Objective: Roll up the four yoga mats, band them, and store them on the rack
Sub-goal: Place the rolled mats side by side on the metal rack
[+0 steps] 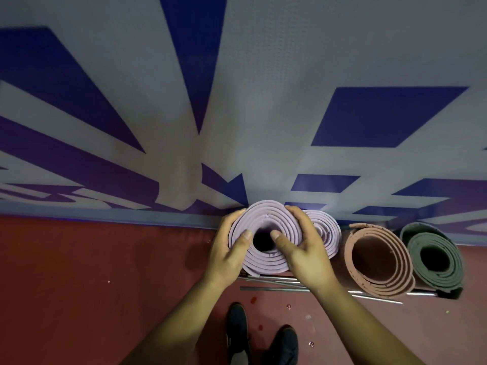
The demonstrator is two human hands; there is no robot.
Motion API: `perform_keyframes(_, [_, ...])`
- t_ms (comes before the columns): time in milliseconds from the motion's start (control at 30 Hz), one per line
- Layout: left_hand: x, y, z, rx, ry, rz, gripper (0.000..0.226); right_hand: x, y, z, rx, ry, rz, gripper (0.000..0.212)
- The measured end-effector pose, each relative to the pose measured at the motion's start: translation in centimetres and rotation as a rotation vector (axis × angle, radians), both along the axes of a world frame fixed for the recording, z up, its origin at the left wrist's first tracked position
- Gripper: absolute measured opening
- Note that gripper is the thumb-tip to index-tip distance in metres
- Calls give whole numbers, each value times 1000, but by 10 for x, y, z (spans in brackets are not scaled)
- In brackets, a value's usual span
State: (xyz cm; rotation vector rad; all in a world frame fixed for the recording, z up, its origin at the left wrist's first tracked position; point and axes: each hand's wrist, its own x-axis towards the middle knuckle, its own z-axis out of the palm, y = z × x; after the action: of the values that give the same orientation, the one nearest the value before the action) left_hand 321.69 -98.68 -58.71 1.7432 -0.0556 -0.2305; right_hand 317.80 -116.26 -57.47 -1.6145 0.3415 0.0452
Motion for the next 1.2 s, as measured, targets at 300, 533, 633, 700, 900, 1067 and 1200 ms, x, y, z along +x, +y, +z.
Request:
perform_keyframes(300, [2, 8, 8, -56, 5, -59, 55, -1, 20, 10, 299, 26, -138, 38])
perform_keyframes(533, [2, 7, 10, -66, -10, -59, 50, -8, 18, 17, 246, -30, -169, 36])
perform_keyframes(633, [5, 0, 6, -63, 9, -54, 49, -7, 13, 15, 194, -26, -184, 31])
perform_keyframes(700, [10, 0, 0, -56, 11, -52, 49, -2, 13, 10, 165, -19, -168, 31])
perform_keyframes(900, [20, 4, -20, -51, 23, -45, 48, 10, 17, -6, 156, 31, -150, 31])
perform_keyframes(1067, [18, -2, -43, -33, 17, -40, 44, 10, 8, -20, 138, 44, -132, 29])
perform_keyframes(1200, [18, 2, -59, -13, 29, -14, 45, 13, 8, -33, 82, 48, -100, 28])
